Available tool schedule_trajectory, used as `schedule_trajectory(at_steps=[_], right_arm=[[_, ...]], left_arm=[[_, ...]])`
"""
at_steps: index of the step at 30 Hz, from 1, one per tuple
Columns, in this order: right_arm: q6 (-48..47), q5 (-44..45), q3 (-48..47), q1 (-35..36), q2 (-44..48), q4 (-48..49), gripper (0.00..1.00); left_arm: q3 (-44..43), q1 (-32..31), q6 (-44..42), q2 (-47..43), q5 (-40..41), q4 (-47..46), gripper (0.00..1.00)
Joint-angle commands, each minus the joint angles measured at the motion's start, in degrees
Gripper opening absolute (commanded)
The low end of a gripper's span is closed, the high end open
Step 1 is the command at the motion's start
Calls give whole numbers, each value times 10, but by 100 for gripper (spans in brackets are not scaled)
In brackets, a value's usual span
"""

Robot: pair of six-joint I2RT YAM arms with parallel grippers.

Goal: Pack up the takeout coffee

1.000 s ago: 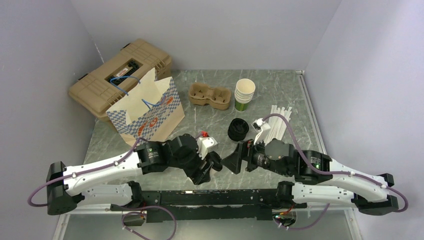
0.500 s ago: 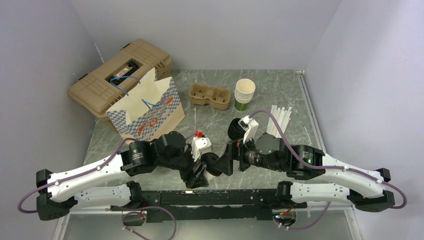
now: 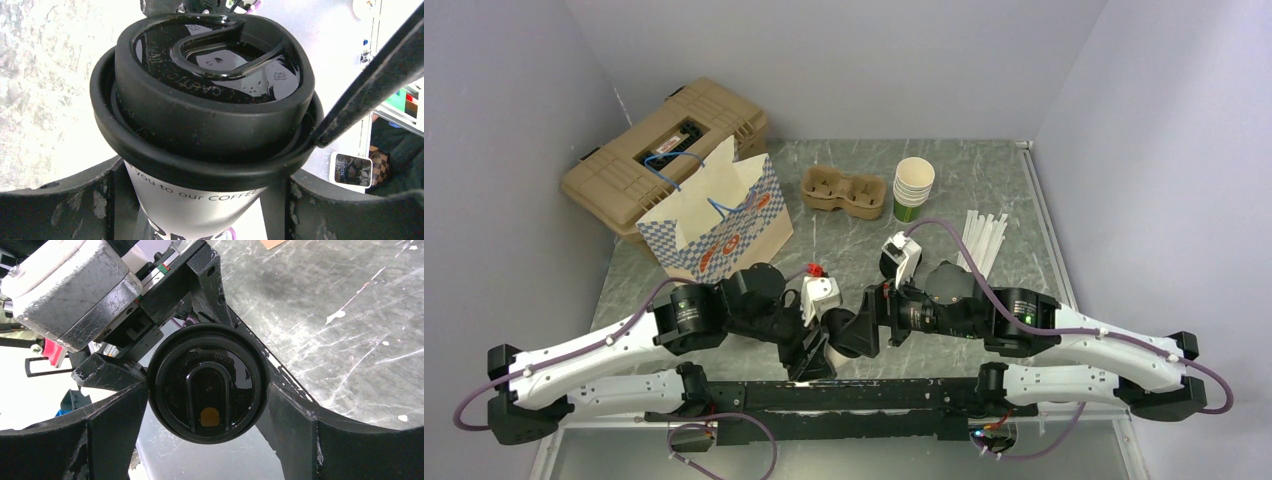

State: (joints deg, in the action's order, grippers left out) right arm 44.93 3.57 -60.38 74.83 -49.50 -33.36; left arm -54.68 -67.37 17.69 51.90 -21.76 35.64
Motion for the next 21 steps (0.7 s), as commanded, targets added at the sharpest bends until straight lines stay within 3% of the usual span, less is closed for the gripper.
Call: schedule_trajectory(at_steps=[1,6,14,19,21], right_arm=[[-10,-24,-13,-1,-5,38,91],[-9,-33,-7,-2,-2,50,73],[-9,-47,0,-2,4,57,35],[-11,-20,-5,-3,11,37,27],[-12,-4,-10,-3,11,18,25]], left_arm=[[-15,-3,-1,-18,-18,-12,59],[-13,-3,-1,-17,-17,-13,59],[-6,-3,4,-25,-8,-22,60],[-2,-3,11,-22,19,-20,74],[-1,-3,18,-23,59,-13,87]])
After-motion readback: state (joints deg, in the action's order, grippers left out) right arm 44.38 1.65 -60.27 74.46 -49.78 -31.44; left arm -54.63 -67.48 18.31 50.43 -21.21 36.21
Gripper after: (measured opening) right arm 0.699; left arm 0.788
